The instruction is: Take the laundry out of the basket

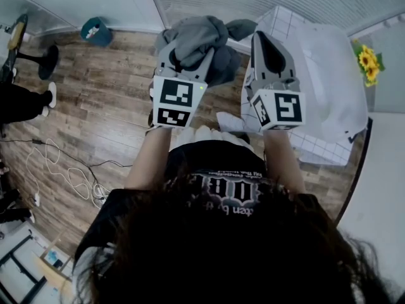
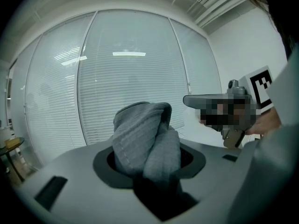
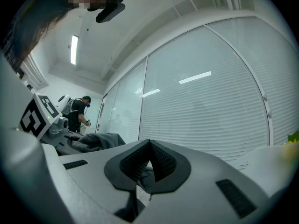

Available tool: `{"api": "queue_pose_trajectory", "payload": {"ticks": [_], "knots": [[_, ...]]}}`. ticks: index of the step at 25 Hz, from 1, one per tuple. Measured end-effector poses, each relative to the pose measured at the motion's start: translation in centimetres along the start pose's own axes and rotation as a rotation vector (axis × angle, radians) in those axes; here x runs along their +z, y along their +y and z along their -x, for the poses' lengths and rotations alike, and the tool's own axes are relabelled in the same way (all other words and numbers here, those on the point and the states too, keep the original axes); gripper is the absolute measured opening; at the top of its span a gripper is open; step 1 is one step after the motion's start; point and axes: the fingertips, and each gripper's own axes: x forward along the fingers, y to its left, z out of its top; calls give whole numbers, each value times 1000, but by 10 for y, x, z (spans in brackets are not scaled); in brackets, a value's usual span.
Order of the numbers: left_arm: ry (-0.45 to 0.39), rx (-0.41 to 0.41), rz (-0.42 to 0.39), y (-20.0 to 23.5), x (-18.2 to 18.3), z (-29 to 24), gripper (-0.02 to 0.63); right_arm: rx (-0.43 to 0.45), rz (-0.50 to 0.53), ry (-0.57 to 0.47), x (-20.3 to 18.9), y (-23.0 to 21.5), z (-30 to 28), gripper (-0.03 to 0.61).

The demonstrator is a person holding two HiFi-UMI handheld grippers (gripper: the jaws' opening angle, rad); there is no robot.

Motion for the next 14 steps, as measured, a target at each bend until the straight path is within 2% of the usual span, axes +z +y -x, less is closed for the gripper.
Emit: {"api": "queue_pose_trajectory", "payload": {"ticks": [14], "knots": [[1,-1,-5,-1,1,-2,198,-8,-9,-7,3,-3,0,26]]}}
